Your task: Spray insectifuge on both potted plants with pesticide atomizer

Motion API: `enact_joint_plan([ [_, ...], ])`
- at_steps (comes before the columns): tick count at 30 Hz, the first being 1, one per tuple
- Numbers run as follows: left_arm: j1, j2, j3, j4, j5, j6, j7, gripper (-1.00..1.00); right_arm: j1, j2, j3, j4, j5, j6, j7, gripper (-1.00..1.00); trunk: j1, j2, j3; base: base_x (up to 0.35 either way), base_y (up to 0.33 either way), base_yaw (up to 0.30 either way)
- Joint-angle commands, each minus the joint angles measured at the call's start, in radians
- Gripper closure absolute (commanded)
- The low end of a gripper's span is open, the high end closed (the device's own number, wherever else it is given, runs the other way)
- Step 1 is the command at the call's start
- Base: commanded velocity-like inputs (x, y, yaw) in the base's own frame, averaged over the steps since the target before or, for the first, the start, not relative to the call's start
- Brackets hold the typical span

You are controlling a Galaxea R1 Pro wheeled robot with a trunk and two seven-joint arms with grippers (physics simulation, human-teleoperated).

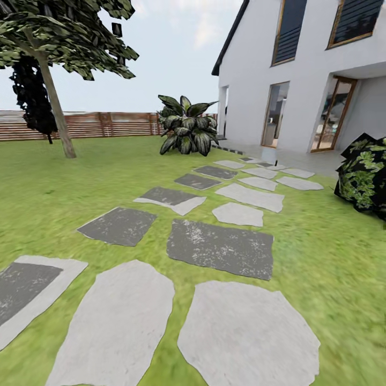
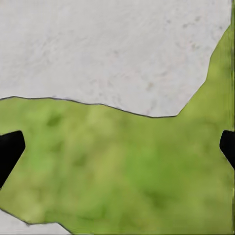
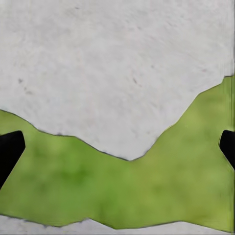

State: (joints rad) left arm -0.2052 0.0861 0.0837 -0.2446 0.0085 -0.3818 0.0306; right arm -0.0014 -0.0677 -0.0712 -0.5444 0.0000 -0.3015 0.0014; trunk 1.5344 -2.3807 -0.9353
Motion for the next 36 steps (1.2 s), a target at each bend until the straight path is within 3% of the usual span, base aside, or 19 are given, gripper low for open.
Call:
enact_joint_plan([
  [1,0.0,0.0,0.002,0.001,0.001,-0.003,0.0,-1.0,0.0,0.0,-0.001,0.0,0.0,-0.002,0.0,-1.0,0.0,0.0,-0.001,0.339,0.0,-0.3],
  [17,0.0,0.0,0.002,0.001,0.001,-0.003,0.0,-1.0,0.0,0.0,-0.001,0.0,0.0,-0.002,0.0,-1.0,0.0,0.0,-0.001,0.339,0.0,-0.285],
  [36,0.0,0.0,0.002,0.001,0.001,-0.003,0.0,-1.0,0.0,0.0,0.001,0.0,0.003,-0.002,0.002,-1.0,0.0,0.0,-0.001,0.339,0.0,-0.011],
])
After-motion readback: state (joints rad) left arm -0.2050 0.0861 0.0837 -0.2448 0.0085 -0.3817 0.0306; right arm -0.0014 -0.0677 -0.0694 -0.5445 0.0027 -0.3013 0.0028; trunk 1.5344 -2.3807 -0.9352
